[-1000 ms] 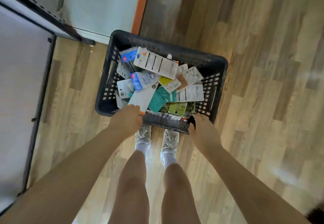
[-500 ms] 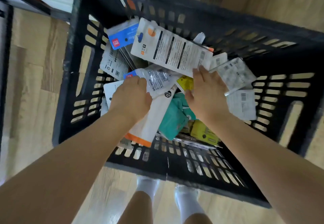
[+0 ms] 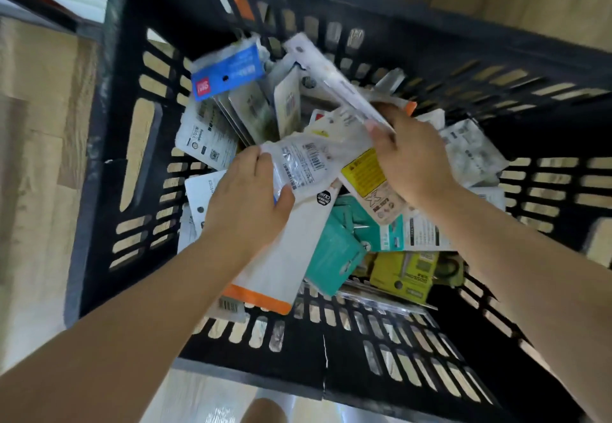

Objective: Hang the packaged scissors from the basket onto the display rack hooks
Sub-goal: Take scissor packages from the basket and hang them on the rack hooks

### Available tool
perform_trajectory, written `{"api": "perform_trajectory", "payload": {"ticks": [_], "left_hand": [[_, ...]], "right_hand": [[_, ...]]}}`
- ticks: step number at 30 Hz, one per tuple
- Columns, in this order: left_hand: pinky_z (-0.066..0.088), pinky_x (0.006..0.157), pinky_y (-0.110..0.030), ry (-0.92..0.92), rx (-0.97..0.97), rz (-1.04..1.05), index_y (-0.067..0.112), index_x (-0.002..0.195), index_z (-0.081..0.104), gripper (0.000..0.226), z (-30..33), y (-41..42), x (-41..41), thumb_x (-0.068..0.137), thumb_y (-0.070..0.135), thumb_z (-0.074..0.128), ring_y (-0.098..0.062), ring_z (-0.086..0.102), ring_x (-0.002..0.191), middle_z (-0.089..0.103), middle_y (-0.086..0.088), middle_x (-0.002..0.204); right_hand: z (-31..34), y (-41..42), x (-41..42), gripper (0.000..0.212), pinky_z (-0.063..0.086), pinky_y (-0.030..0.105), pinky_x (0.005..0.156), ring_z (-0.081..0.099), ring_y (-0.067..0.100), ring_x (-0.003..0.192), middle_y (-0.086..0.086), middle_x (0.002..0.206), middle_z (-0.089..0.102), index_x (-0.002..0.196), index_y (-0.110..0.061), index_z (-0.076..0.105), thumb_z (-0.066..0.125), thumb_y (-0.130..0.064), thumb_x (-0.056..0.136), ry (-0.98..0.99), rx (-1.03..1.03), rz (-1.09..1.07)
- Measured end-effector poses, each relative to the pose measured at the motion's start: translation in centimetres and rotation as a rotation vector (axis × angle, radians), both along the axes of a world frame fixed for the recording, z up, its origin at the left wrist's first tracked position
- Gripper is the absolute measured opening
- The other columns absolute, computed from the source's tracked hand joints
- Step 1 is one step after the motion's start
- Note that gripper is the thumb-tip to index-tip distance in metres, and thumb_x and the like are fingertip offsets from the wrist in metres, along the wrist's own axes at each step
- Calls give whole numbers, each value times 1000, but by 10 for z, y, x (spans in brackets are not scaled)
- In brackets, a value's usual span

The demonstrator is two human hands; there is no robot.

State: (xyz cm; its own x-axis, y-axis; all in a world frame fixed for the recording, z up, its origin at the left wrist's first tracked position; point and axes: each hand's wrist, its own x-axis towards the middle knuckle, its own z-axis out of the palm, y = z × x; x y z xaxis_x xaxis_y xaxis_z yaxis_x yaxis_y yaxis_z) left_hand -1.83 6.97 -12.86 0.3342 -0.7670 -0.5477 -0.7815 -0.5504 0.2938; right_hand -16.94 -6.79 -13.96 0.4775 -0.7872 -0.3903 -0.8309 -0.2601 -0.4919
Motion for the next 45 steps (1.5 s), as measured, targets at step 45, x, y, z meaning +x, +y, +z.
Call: {"api": "perform_trajectory", "payload": {"ticks": [45], "left_hand": [[35,64,-29,382,134,265,6,94,61,9,95,-3,-2,94,8,52,-26,56,80,61,-11,84]], "right_hand": [[116,29,-91,15,49,46,95,67,24,96,2,97,72,98,-20,69,67,-28,86,-254,766,-808]]}}
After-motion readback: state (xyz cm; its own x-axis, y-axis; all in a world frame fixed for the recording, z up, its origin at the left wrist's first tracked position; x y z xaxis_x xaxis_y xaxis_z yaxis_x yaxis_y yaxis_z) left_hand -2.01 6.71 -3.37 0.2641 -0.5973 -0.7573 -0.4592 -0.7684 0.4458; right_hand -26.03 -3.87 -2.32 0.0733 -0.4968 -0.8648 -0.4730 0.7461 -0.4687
